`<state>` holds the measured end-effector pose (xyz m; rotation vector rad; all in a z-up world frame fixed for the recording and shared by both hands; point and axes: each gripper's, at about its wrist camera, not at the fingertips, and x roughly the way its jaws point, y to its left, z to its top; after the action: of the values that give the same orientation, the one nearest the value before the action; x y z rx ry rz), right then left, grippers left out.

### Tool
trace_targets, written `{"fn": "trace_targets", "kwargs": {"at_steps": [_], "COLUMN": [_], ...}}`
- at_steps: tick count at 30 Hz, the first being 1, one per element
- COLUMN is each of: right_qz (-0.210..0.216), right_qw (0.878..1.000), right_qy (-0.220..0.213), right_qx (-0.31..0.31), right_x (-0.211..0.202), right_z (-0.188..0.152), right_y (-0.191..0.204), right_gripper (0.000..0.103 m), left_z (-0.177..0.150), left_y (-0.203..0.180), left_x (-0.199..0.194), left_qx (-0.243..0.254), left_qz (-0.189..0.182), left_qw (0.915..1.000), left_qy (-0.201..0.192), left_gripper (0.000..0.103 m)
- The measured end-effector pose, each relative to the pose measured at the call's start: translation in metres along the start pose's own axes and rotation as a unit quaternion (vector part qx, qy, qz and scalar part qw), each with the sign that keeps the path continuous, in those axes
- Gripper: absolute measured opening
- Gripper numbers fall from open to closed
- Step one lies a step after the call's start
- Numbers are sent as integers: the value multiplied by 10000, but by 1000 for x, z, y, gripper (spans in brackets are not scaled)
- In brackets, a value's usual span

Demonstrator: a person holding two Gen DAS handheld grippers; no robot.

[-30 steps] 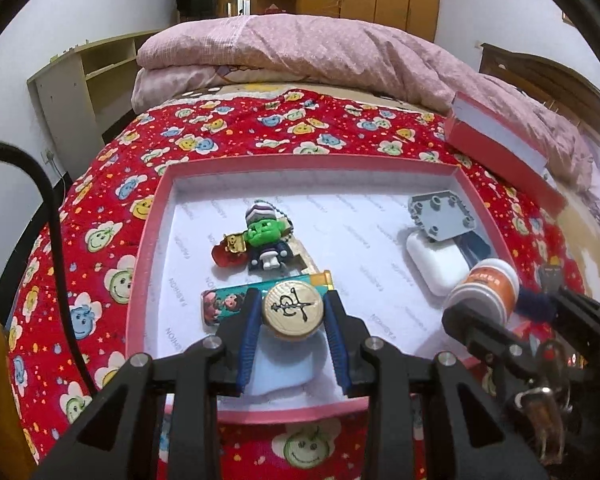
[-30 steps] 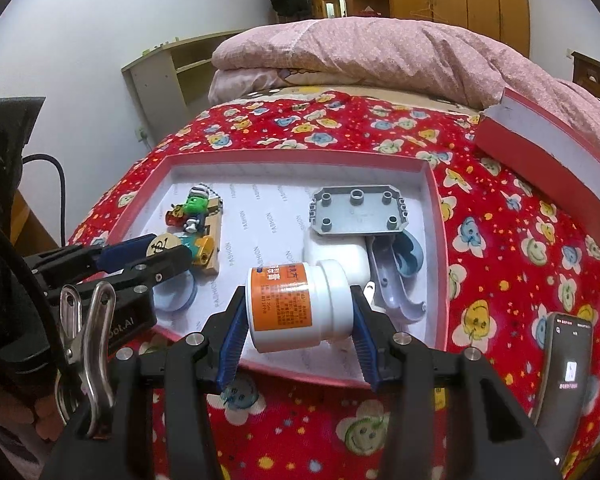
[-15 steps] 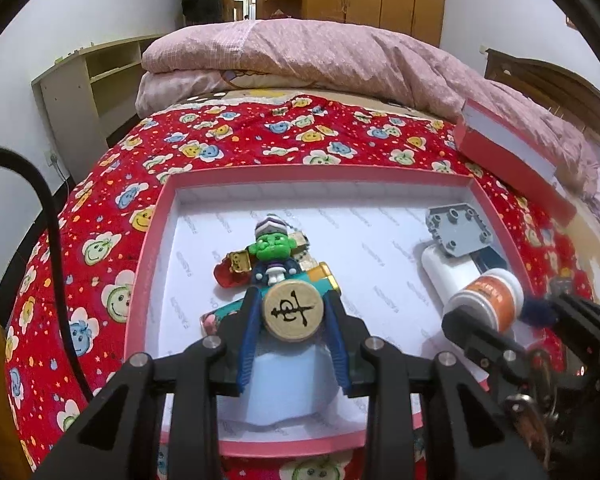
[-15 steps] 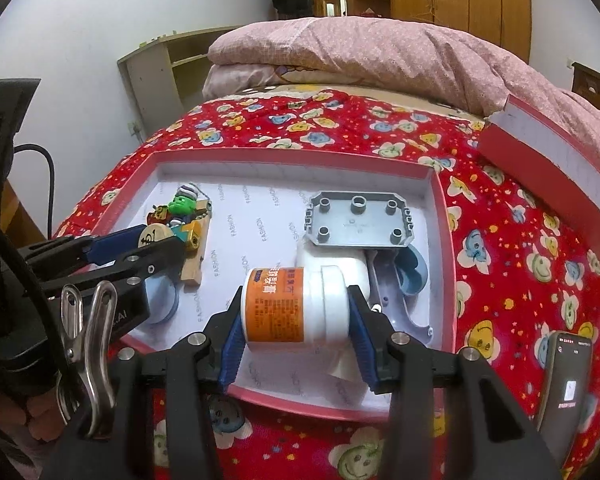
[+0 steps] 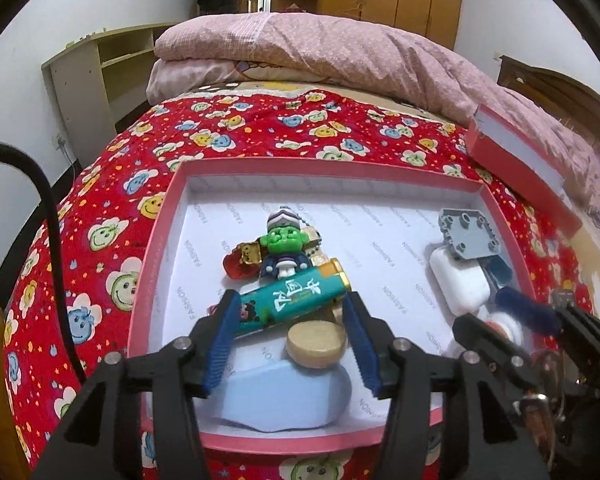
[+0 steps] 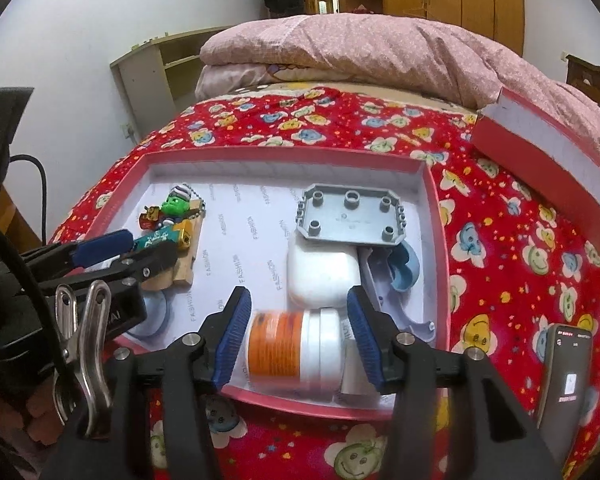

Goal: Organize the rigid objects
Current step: 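Lower the disc and jar into the tray and open both grippers, then withdraw both grippers up and away from the tray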

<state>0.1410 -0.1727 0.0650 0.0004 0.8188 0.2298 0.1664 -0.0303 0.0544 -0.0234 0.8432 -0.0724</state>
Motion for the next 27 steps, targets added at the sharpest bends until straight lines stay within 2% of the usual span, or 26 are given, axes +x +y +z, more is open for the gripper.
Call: {"fn": "trace_targets", "kwargs": {"at_steps": [6,27], "right_qz": [0,121], "right_qw": [9999,9997], "right_qy": [-153,-163], "right_qx": [-8,148], "right_x": [-14,-57], "right_z": [2,-25], "right_y": [3,10], "right_gripper": [58,59], "left_z": [-1,-31], "left_y": [2,3], "left_x": [-12,-64], "left_qx": [-56,-59], "left_qz": [10,60], "left_qw": [9999,9999], "left_qy": [-97,-91], "left_gripper": [58,59]}}
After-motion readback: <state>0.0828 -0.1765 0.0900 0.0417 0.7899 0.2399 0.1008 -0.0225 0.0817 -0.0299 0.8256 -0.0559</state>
